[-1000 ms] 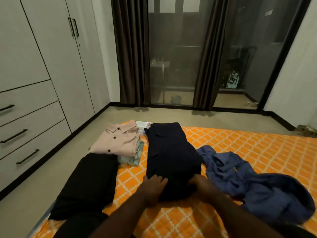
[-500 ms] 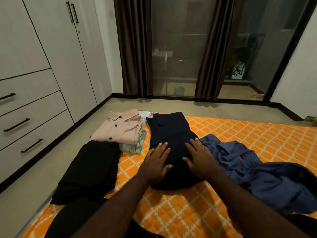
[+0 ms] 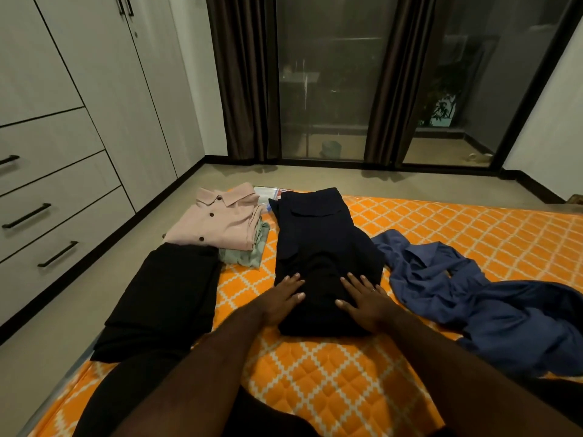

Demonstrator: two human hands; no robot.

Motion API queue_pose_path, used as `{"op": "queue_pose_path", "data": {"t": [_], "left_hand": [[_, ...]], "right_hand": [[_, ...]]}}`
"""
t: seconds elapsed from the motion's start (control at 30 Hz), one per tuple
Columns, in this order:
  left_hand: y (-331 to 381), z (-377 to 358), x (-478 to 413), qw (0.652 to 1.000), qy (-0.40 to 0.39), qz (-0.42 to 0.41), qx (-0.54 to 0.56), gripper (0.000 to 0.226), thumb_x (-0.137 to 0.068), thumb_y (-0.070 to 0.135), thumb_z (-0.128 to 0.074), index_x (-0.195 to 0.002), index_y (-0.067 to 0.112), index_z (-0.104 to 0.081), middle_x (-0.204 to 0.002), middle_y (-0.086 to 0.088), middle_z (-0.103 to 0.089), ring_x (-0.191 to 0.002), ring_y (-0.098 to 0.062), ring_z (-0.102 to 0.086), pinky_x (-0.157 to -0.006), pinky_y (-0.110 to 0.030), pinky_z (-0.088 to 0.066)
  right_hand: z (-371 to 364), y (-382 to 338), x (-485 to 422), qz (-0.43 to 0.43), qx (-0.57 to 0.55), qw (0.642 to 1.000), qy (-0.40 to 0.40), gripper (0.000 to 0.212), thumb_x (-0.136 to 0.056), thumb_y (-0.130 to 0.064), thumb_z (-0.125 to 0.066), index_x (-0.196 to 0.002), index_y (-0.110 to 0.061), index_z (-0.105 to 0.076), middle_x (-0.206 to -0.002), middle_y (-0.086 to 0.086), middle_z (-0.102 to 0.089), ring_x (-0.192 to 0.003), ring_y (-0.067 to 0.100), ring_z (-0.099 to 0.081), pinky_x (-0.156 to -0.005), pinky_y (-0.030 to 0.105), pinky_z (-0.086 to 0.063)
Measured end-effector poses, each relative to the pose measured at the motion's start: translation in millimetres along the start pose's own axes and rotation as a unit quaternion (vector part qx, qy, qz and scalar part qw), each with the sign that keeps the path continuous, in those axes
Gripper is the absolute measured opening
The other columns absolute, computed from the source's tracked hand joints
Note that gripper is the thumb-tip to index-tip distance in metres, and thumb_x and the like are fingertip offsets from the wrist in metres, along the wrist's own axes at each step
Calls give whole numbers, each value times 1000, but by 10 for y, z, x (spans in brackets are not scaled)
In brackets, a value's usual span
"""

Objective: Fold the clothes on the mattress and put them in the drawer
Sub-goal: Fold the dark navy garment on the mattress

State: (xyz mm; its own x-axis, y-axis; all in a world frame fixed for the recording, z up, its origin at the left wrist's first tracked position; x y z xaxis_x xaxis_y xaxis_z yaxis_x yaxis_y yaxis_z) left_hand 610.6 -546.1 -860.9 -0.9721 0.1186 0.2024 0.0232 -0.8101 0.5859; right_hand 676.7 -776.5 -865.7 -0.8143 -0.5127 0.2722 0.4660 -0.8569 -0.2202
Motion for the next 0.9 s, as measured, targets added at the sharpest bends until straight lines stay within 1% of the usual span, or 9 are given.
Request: {"op": "queue_pose_path", "data": {"t": [0.07,0.13,0.23,0.33,0.4,0.5,0.67,0.8,0.9], "left_hand": [[-83,119,58,996,58,-10,61,49,-103,11,-49,-152,13,-43,-161,-7,-35,-150,-26,-30,-119,-24,-24],[-171,236,103,994,90,2,59,45,-100,15,-55,-145,16,-54,-155,-7,-46,-145,-27,-41,-119,-31,-31],[-257,253,113,989,96,-21,-113,61,-98,7,-54,-155,21,-38,-166,-1,-23,-152,-23,-23,-123,-34,-23],[-280,182,88,989,71,-22,-127,74,-96,5,-56,-160,24,-23,-169,3,-8,-155,-21,-14,-124,-37,-23],[-279,170,80,992,59,-10,-108,76,-95,4,-56,-160,24,-22,-169,4,-6,-154,-18,-16,-124,-34,-22],[-298,161,69,996,52,-12,-75,79,-92,0,-57,-159,24,-24,-169,4,-8,-154,-18,-19,-123,-30,-24],[-370,170,37,996,66,-28,-57,75,-92,3,-60,-158,20,-28,-168,0,-14,-153,-18,-23,-117,-19,-19],[-324,178,60,996,79,-24,-27,73,-90,-1,-59,-156,17,-33,-167,-1,-17,-152,-20,-25,-116,-18,-20],[-294,123,89,996,74,-40,-15,68,-91,-1,-58,-153,18,-38,-166,-2,-24,-151,-23,-29,-120,-29,-28]], "right_hand": [[54,16,-4,10,-53,999,5,67,-106,-58,-29,-164,-29,-12,-171,-6,-1,-158,20,3,-126,45,-3],[185,113,38,10,-133,991,26,53,-110,-39,-38,-160,-25,-30,-169,1,-20,-157,22,-13,-125,40,-13],[427,366,141,-9,-177,980,92,55,-96,2,-52,-148,-17,-51,-151,9,-51,-141,28,-47,-113,34,-37],[341,544,169,-21,-232,968,92,51,-95,-13,-69,-144,-14,-54,-142,9,-59,-125,25,-60,-92,21,-49],[253,469,184,-28,-269,957,106,47,-97,-33,-69,-139,-15,-56,-134,9,-64,-111,21,-67,-76,24,-58],[175,413,225,-33,-335,932,134,32,-100,-30,-64,-130,-20,-58,-118,0,-68,-95,13,-68,-66,25,-58],[254,461,134,-8,-338,930,146,50,-97,-28,-67,-144,-20,-53,-143,5,-59,-118,18,-62,-94,37,-54],[273,343,219,8,-325,937,125,47,-102,-22,-58,-148,-15,-46,-132,-6,-56,-108,6,-57,-104,37,-43],[172,418,222,24,-298,951,74,55,-103,-10,-57,-154,-23,-41,-163,2,-31,-145,21,-37,-120,37,-31]]}}
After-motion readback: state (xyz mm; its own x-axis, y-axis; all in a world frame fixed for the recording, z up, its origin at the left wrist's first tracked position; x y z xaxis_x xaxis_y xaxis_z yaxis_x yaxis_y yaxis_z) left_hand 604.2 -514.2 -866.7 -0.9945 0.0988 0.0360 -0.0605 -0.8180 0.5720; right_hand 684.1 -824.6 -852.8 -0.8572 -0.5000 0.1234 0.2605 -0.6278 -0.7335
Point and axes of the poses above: each hand's wrist, its own x-axis away from the middle knuckle, its own z-axis out of the back of the hand, y = z × x, the point moved 5 cm from there along -x, towards the middle knuckle
